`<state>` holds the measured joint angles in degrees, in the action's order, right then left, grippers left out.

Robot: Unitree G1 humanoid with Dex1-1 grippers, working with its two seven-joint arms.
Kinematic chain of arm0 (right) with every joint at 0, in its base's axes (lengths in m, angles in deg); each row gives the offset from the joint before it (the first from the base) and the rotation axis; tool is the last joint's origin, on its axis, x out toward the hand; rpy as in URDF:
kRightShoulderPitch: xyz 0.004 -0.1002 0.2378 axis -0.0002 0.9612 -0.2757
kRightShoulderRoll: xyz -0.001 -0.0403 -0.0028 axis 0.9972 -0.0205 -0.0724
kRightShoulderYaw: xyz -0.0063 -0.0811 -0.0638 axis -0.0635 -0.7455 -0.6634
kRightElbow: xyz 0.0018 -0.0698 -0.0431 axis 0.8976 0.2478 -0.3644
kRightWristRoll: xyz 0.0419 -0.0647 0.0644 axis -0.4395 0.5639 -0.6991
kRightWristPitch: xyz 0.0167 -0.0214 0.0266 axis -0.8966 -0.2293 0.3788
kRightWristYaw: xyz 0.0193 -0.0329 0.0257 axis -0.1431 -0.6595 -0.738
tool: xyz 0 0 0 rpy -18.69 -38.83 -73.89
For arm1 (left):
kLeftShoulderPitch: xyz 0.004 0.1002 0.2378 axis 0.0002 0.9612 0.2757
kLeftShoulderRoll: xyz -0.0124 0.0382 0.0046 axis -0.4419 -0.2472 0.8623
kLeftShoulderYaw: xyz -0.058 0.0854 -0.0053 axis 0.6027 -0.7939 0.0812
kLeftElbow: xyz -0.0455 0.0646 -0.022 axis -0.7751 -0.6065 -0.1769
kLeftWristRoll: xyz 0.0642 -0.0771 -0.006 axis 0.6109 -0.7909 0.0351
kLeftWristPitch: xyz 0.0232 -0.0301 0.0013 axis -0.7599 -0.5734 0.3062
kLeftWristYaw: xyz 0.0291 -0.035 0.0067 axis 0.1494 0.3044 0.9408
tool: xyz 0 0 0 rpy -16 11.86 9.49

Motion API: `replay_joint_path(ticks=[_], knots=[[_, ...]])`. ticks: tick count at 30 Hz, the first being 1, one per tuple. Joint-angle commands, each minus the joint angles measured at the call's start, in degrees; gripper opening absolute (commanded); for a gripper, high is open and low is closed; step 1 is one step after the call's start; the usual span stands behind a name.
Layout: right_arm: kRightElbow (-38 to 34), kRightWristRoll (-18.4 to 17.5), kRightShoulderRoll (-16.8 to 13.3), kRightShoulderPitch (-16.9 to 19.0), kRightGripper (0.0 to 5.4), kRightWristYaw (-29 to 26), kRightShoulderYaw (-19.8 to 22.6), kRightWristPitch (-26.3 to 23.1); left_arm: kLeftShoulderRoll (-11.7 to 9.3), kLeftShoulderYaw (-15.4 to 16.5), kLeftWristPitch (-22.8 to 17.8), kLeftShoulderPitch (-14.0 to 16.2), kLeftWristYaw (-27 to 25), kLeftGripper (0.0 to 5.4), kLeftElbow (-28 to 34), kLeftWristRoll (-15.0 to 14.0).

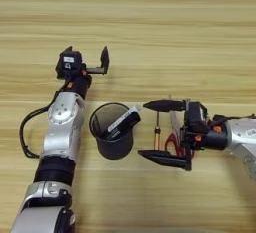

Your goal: Move the objects on the table

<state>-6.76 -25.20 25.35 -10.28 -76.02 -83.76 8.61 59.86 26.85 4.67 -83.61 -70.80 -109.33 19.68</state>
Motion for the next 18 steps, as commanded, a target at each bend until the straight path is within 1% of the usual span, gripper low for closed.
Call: replay_joint_path(ticks=[1,10,18], knots=[[-0.92,-0.30,-1.15,0.59,5.35,-0.73,0.02,-0.91,0.12,0.12,-0.98,-0.48,0.02,5.40,0.09,-0.36],[-0.37,0.58,-2.23,1.11,5.35,-1.53,-0.66,-1.20,0.07,0.20,-1.01,-0.44,-0.09,5.40,0.20,-0.44],[0.90,1.11,-1.42,0.80,5.35,-1.55,-2.06,-1.34,0.02,0.22,-1.16,-0.25,-0.25,5.40,0.60,-0.57]])
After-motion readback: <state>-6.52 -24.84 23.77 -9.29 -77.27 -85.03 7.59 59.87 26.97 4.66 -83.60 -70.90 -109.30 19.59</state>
